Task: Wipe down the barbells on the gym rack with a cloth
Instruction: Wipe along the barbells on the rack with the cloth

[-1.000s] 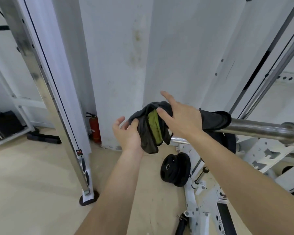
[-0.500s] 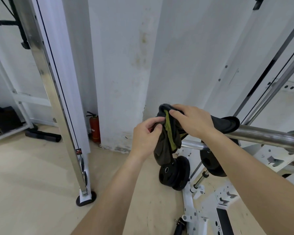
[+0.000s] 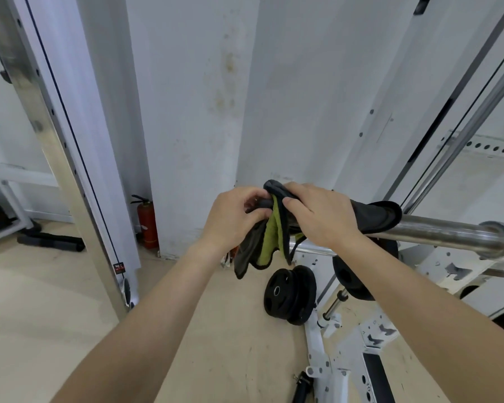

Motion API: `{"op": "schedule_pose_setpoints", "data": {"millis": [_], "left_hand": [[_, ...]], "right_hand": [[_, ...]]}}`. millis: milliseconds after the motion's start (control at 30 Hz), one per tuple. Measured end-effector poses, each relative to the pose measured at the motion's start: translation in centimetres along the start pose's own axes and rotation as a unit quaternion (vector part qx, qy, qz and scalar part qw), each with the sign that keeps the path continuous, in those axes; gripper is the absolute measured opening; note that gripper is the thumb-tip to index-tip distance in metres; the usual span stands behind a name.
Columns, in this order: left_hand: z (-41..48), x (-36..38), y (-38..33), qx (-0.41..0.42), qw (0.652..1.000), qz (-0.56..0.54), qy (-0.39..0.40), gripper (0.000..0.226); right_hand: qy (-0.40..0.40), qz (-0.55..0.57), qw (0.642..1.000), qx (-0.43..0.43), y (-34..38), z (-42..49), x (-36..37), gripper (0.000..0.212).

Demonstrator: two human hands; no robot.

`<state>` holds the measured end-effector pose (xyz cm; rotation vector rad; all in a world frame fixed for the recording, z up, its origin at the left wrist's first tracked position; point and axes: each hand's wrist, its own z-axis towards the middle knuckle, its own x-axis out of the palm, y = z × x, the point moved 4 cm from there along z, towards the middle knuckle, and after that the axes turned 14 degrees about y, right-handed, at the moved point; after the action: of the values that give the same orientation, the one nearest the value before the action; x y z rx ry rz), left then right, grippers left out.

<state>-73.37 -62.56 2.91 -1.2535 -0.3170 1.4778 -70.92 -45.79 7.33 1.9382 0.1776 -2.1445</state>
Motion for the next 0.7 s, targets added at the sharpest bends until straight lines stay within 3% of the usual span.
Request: {"op": "schedule_pose_setpoints", "data": {"millis": [133, 267, 400, 567, 700], "left_hand": [[0.2, 0.3, -0.2, 0.005, 0.999, 0.037, 0.005, 0.014], [0.6, 0.2, -0.3, -0.079, 0.996, 0.024, 0.044, 0.006], [0.8, -0.3, -0.1, -0.170, 0.979, -0.078, 0.079, 0.012], [0.8, 0.2, 0.7, -0.291, 0.924, -0.234, 0.079, 0.026], [0.6, 0.5, 0.3, -0.241, 0.944, -0.220, 0.051, 0.009]], "right_hand": [[-0.029, -0.048, 0.998, -0.005, 0.4, -0.2, 0.1, 0.042], [-0.034, -0.058, 0.998, -0.011, 0.7, 0.0, -0.1, 0.047], [-0.054, -0.076, 0.996, 0.002, 0.8, 0.1, -0.1, 0.048], [-0.102, -0.115, 0.988, 0.019, 1.0, -0.7, 1.0, 0.047], [-0.080, -0.075, 0.993, 0.040, 0.8, 0.0, 0.5, 0.049]]}}
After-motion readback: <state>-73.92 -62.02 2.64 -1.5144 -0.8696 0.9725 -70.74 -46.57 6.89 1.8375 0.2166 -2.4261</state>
